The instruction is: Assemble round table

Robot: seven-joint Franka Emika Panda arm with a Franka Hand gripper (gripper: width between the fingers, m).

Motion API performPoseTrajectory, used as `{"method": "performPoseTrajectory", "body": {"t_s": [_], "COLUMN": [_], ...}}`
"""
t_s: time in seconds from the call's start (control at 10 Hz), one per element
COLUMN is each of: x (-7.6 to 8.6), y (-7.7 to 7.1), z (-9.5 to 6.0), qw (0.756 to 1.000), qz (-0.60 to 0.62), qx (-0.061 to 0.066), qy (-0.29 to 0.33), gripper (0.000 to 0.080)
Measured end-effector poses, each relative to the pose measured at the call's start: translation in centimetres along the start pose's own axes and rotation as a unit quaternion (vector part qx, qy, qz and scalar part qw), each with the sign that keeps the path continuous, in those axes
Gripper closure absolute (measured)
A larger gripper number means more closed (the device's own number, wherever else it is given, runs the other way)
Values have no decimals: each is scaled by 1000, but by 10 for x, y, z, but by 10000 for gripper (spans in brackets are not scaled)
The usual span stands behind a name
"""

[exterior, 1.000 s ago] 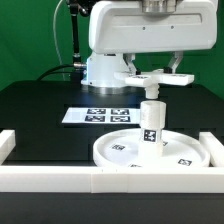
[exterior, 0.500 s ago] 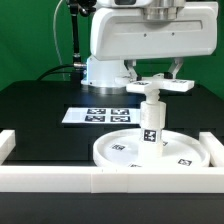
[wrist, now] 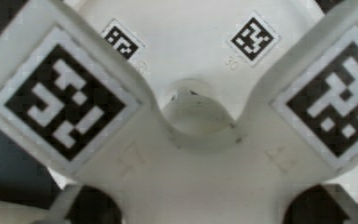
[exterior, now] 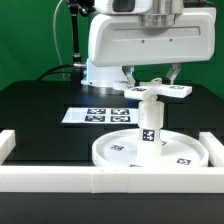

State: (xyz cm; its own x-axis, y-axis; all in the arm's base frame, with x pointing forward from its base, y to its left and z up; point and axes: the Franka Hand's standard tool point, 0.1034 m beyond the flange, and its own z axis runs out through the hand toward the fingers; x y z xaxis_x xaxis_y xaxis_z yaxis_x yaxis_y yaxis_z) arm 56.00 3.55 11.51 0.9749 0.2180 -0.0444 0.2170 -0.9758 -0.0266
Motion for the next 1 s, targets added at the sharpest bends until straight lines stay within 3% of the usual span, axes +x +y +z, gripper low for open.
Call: {"method": "performPoseTrajectory", "body": {"t_s": [1.0], "x": [4], "y": [-3], "z": [4], "qw": [1000], "qz": [-3], "qx": [-3], "qy": [11], "gripper": [358]}}
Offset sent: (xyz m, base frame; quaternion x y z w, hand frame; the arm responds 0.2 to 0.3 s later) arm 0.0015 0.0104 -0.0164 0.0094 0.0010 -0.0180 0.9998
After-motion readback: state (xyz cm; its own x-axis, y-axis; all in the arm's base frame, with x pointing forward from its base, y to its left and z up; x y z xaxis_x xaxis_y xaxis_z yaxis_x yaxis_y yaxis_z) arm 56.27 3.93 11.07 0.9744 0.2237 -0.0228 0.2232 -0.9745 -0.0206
